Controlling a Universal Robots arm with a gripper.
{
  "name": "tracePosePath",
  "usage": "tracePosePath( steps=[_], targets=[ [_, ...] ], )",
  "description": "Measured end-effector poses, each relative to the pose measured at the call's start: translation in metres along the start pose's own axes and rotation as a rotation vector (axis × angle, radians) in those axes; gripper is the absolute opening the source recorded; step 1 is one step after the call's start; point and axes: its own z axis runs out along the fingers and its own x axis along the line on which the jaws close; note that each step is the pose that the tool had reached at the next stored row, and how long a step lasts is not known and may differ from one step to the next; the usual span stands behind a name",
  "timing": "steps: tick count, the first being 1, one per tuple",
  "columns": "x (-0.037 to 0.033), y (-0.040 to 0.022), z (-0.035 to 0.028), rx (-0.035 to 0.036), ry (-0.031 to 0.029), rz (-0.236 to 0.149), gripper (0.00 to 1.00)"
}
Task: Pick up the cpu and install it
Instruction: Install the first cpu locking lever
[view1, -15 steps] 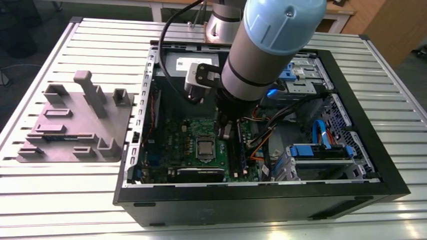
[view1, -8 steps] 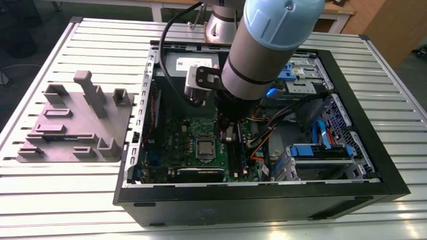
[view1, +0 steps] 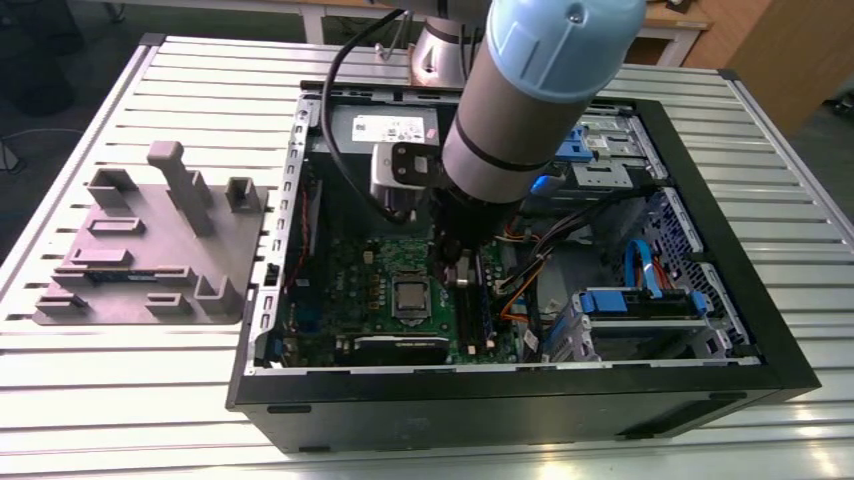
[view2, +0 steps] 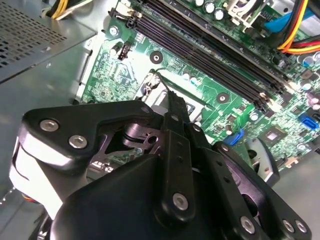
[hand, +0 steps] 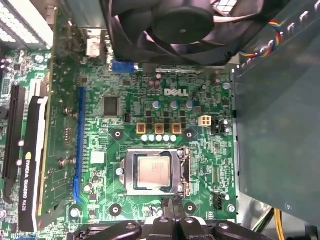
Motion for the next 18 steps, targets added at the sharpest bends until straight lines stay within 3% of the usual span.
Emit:
tracePosePath(
  steps=[7, 8, 11, 12, 14, 18],
  targets=[
    [0.0004, -0.0001, 0.0007, 0.0086, 0.0011, -0.002, 0.10],
    [0.0004, -0.0001, 0.0009, 0.0095, 0.0066, -0.002, 0.10],
    [0.0005, -0.0002, 0.0016, 0.0109, 0.0384, 0.000, 0.10],
    [0.0006, -0.0003, 0.0021, 0.0112, 0.0461, 0.000, 0.10],
    [0.0008, -0.0006, 0.0039, 0.0118, 0.0546, 0.000, 0.10],
    [0.0010, -0.0009, 0.0069, 0.0134, 0.0610, -0.005, 0.10]
  ],
)
